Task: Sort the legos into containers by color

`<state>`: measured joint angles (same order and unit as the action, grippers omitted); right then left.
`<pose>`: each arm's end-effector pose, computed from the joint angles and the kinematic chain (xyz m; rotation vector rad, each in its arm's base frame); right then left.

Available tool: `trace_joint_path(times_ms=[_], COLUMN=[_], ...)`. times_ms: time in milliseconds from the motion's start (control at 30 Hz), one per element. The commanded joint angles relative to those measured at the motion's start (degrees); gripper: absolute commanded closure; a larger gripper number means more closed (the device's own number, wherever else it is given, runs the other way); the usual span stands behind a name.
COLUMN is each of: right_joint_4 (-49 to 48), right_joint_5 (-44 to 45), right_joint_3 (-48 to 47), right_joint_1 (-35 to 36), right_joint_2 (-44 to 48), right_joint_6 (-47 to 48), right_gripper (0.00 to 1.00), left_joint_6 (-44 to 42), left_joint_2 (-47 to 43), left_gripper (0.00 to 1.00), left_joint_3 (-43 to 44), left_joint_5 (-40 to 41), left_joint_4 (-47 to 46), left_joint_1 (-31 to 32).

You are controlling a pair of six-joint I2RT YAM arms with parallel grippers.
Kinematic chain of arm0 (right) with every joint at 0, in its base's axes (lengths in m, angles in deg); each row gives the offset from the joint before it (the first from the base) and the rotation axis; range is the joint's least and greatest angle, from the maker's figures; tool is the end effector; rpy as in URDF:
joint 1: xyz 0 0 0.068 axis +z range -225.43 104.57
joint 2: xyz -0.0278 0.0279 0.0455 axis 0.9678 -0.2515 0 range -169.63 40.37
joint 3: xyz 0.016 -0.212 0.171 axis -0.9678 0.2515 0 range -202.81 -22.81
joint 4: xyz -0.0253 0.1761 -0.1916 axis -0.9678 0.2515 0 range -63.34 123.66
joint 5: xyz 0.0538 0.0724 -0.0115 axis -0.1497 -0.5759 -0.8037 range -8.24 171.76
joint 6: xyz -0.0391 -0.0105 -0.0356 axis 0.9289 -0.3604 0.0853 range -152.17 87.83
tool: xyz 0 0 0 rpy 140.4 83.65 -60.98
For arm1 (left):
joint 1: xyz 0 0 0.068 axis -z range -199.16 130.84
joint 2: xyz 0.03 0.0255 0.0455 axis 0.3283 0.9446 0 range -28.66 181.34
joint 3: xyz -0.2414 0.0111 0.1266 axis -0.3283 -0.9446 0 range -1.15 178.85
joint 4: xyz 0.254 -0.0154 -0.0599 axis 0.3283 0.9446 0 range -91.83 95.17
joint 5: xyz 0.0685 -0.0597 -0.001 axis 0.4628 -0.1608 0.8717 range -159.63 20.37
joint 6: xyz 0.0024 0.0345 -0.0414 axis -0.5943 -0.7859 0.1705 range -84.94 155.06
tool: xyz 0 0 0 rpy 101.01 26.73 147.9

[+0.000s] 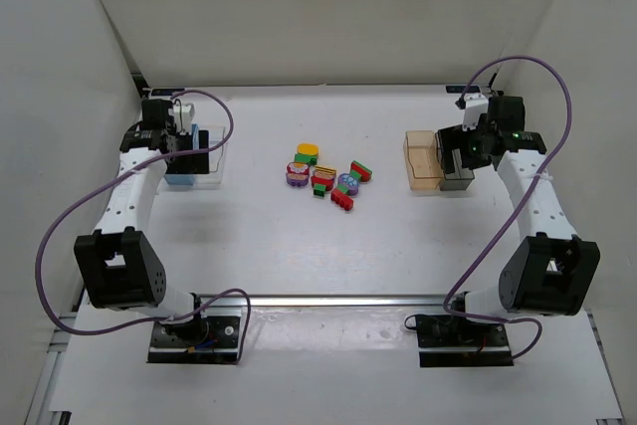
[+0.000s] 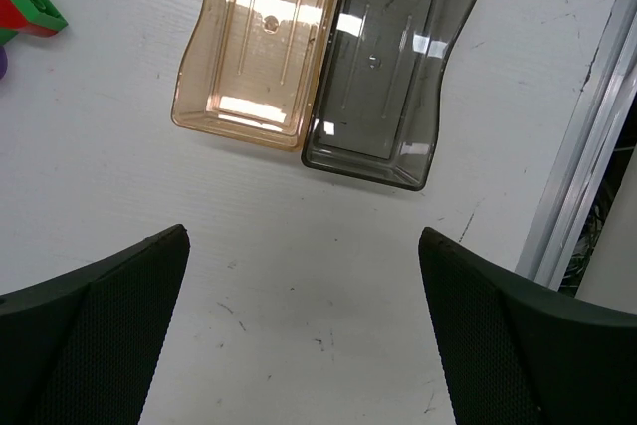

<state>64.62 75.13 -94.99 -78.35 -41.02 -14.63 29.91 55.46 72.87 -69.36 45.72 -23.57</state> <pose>0.3061 -0.0115 0.3143 -0.3575 2.3601 -0.0302 0.3022 0.0236 0.2996 0.0149 2.5783 0.0683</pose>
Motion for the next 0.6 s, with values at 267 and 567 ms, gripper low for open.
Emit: trace_joint_path(times_ms=[267,567], right_joint_4=[-0.25,-0.78], right_joint_5=[-2.59,-1.37], right_joint_3=[0.38,-0.77], right_joint_1=[-0.16,-0.25], right_joint_2=[1.84,1.67], right_joint_6=[1.44,-1.53], right_gripper=[0.01,0.01], left_joint_6=[-3.38,14.19], left_joint_2=[-7.65,-14.69], left_gripper=[0.01,0.14], left_joint_3=[0.95,-6.78], left_joint_5=[-14.76,-9.50], left_joint_4=[-0.44,-5.19], left_joint_1=[0.36,10.80])
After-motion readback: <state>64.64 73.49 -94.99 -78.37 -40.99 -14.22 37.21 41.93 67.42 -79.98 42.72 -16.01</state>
